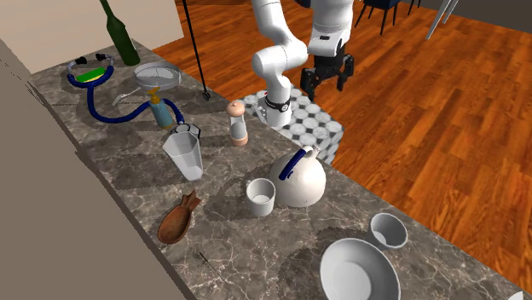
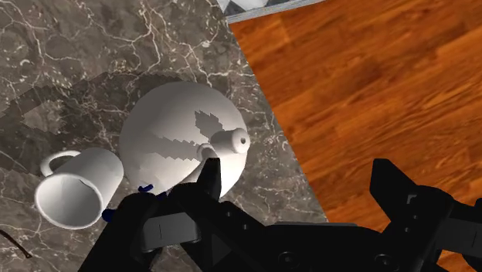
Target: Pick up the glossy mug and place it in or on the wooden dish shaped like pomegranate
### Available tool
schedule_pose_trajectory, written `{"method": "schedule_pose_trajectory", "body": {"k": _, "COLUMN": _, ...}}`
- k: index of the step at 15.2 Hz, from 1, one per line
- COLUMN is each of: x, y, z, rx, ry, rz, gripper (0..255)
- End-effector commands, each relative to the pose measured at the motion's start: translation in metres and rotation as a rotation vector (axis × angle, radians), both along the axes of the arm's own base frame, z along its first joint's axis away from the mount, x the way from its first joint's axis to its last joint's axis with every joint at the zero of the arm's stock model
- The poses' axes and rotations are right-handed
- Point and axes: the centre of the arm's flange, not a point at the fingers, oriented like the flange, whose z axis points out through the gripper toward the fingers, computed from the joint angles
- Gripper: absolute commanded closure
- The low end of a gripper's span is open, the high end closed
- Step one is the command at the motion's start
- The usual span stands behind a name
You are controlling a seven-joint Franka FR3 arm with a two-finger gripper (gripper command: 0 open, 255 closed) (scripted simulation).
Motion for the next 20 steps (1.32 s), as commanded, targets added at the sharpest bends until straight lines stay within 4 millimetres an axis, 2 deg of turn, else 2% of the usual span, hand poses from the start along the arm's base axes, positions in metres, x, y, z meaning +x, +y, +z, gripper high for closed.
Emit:
{"method": "schedule_pose_trajectory", "body": {"k": 1, "x": 0.008, "y": -0.021, "z": -0.013, "rx": -0.004, "ry": 0.008, "rz": -0.001, "gripper": 0}}
{"method": "schedule_pose_trajectory", "body": {"k": 20, "x": 0.069, "y": -0.229, "z": -0.135, "rx": -0.032, "ry": 0.089, "rz": -0.018, "gripper": 0}}
